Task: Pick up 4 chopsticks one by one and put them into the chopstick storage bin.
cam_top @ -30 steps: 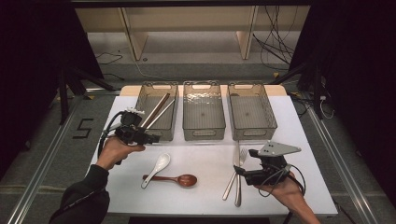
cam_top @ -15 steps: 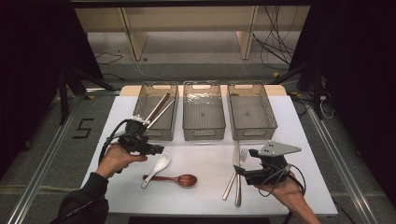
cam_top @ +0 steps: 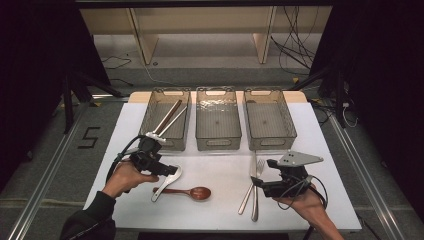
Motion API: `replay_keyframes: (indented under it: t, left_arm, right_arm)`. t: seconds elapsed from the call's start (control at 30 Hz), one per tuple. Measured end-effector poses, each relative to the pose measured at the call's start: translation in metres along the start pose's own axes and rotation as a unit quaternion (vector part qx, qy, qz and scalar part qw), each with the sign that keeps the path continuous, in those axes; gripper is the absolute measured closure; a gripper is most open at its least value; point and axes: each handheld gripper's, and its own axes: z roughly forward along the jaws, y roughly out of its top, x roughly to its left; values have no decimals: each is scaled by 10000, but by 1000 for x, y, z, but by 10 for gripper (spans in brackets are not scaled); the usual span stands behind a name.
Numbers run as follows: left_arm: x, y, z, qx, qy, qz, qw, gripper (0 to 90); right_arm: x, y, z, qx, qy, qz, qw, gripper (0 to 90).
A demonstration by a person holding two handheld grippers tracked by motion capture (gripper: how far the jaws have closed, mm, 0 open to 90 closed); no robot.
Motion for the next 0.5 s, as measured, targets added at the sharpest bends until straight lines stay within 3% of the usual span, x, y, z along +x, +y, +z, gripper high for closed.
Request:
replay_keyframes:
  t: [0.5]
  left_arm:
    - [-15, -13, 10, 395, 17, 367, 9985, 190]
  right_arm:
    - [0, 0, 1, -6, 11, 28, 10000, 223]
